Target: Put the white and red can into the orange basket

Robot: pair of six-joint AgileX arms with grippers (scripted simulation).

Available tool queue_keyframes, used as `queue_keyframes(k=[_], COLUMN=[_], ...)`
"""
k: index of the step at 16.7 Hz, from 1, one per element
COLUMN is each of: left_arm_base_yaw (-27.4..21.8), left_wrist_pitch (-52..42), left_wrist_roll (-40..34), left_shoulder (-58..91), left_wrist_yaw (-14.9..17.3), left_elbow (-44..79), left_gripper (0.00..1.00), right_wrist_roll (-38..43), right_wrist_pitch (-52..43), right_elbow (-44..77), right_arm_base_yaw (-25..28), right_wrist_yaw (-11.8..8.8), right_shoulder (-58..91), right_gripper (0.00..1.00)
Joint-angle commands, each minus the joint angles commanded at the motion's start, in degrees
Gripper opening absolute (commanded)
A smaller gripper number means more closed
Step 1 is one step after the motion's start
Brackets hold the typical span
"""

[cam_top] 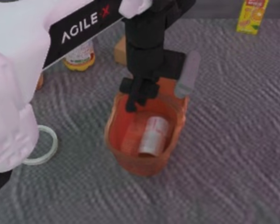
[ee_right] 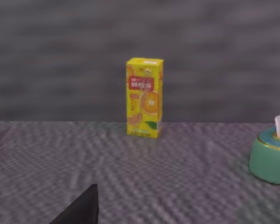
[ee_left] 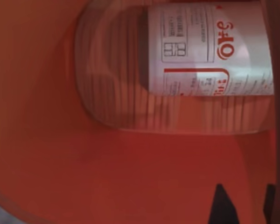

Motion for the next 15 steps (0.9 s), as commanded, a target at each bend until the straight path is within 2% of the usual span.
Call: queue_keyframes(k=[10,15], left_arm_base_yaw=[0.1,2.2], left_wrist_pitch=[-0.2,-8.7], left_wrist_roll=[0.1,1.5], left_shoulder=[0.1,0.6], left_wrist_yaw=[0.0,0.0], left_elbow=[0.1,9.1], left_gripper=[0.0,0.0], right_wrist_roll=[0.0,0.0], right_wrist_pitch=[0.0,0.0], right_elbow=[0.0,0.0], right_arm_base_yaw=[0.0,0.0], right_wrist_yaw=[0.0,0.0], right_shoulder=[0.0,0.0], right_gripper=[1.0,1.0])
